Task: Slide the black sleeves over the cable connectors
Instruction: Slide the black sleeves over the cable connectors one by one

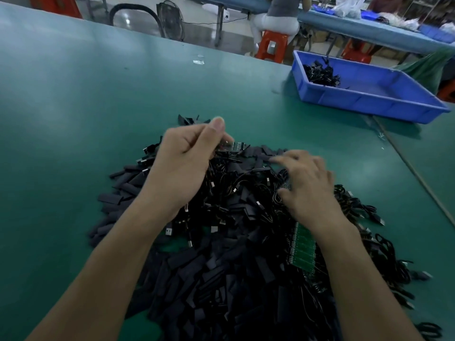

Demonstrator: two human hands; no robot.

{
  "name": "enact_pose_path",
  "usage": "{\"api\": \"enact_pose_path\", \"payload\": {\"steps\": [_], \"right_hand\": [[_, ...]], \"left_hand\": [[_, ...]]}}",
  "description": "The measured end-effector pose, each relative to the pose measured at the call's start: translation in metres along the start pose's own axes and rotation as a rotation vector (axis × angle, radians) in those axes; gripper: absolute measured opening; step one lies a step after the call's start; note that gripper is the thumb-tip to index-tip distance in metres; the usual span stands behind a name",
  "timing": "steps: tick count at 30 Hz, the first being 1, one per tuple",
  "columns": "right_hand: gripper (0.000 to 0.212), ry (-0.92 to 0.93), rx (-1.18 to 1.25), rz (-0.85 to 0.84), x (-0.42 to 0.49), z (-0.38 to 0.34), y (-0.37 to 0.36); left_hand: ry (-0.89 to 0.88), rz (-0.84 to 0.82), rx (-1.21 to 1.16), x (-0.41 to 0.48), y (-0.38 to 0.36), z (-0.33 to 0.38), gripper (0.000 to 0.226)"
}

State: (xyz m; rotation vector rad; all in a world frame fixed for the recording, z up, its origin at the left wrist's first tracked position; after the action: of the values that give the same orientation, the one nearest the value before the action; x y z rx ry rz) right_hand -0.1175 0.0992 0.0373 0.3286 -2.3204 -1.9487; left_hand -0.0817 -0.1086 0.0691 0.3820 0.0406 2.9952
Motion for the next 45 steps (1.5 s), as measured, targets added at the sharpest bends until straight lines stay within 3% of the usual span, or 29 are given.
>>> {"api": "enact_pose_path", "payload": {"steps": [3, 6, 10, 13, 19, 25, 29, 32, 40, 45], "right_hand": [[0.037, 0.172, -0.052, -0.214, 0.003, -0.031, -0.018], [0.013, 0.119, -0.149, -0.329, 0.004, -0.04, -0.034], [0.038, -0.012, -0.141, -0.332, 0.006, -0.032, -0.047], [0.036, -0.053, -0.154, -0.36, 0.006, -0.032, -0.05], [0.003, -0.031, -0.185, -0.308, 0.004, -0.035, -0.052], [0.014, 0.01, -0.05, -0.327, 0.001, -0.038, -0.048], [0.02, 0.107, 0.008, -0.215, -0.002, -0.043, -0.038], [0.009, 0.195, 0.048, -0.035, -0.006, -0.043, -0.027], [0.024, 0.223, 0.522, 0.227, -0.014, -0.03, 0.0], [0.021, 0.259, 0.225, 0.447, -0.024, -0.033, 0.024]], "left_hand": [[0.045, -0.095, 0.172, -0.002, -0.007, 0.001, 0.033], [0.055, -0.188, 0.249, -0.003, -0.01, -0.003, 0.027], [0.073, -0.17, 0.294, -0.001, -0.004, -0.012, 0.026], [0.096, -0.154, 0.281, 0.0, -0.001, -0.017, 0.027], [0.084, -0.194, 0.235, -0.002, -0.003, -0.019, 0.028], [0.09, -0.144, 0.264, 0.0, -0.001, -0.023, 0.022], [0.078, -0.131, 0.218, 0.0, 0.0, -0.023, 0.023], [0.08, -0.121, 0.203, 0.0, 0.0, -0.022, 0.02], [0.077, -0.128, 0.227, -0.001, -0.002, -0.018, 0.022], [0.101, -0.141, 0.236, -0.002, -0.005, -0.018, 0.022]]}}
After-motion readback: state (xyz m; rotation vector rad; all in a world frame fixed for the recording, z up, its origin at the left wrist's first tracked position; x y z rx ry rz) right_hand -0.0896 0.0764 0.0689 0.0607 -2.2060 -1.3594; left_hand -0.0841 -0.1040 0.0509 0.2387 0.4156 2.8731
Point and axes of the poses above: each hand's wrist, its own x-axis towards the middle knuckle, its own y-axis out of the back of the hand, z = x × y, the point moved 6 cm from there along x, towards the middle knuckle, and after that the axes turned 13 degrees about -z, right-handed, at the moved point
